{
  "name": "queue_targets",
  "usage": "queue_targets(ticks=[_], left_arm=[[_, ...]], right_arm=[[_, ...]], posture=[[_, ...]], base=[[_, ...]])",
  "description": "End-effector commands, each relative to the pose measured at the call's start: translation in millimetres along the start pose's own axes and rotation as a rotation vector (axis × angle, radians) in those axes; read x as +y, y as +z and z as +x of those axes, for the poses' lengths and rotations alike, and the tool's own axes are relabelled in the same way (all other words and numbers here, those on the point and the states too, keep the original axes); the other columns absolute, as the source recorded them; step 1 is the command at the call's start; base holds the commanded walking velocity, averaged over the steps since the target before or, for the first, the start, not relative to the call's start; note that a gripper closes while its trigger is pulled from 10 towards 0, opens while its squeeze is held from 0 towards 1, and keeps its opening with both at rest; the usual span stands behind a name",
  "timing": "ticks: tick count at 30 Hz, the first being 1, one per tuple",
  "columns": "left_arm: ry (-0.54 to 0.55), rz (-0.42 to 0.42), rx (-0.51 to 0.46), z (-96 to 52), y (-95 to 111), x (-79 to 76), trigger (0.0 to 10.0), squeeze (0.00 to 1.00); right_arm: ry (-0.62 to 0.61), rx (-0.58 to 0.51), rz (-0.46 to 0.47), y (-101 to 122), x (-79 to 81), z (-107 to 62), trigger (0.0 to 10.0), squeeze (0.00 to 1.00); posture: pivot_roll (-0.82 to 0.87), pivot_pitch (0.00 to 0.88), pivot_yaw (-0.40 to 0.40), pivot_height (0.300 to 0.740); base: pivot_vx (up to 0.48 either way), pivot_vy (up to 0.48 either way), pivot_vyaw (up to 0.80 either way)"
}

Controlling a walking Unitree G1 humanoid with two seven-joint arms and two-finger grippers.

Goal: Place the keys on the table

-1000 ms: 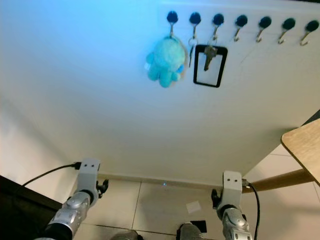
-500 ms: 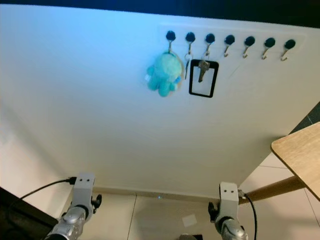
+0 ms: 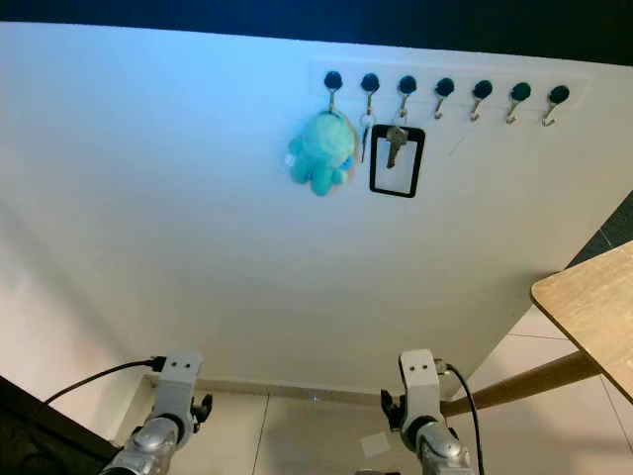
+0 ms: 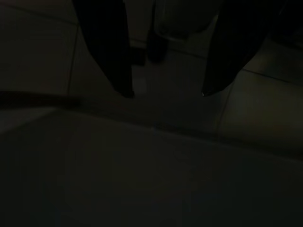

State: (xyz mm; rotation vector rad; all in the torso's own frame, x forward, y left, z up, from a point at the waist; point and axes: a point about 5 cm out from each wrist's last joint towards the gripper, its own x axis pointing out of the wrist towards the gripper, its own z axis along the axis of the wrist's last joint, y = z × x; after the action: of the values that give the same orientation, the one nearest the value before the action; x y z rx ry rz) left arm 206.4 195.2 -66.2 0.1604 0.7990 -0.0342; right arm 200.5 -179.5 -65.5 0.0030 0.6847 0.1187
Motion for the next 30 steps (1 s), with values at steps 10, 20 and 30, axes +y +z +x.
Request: queue_targets(ticks=[10,20,30], left_arm=[[-0.063,0.033,-0.077,0.6,8,-9.3,10.0,0.00],[-0.082,0.062,-0.034,0.3,2,-12.6,10.0,0.00],[-0.100,0.068,0.001,-1.5,-7,-19.9,10.0,0.00]], right_arm=[[-0.068,0.051,0.067,-18,-5.9,-7.6,10.0,0.00],[-0.097,0.044,0.068,-19,-7.0,-8.5,10.0,0.00],[-0.145,0.056,0.026,-25,-11.2,-12.8,10.0,0.00]], posture=[[0.06,0.000,-0.014,0.740],[0.06,0.000,-0.014,0.740],[0.05,0.000,-0.023,0.740]], base=[[0.000,0.000,0.00],[0.000,0.000,0.00],[0.000,0.000,0.00]])
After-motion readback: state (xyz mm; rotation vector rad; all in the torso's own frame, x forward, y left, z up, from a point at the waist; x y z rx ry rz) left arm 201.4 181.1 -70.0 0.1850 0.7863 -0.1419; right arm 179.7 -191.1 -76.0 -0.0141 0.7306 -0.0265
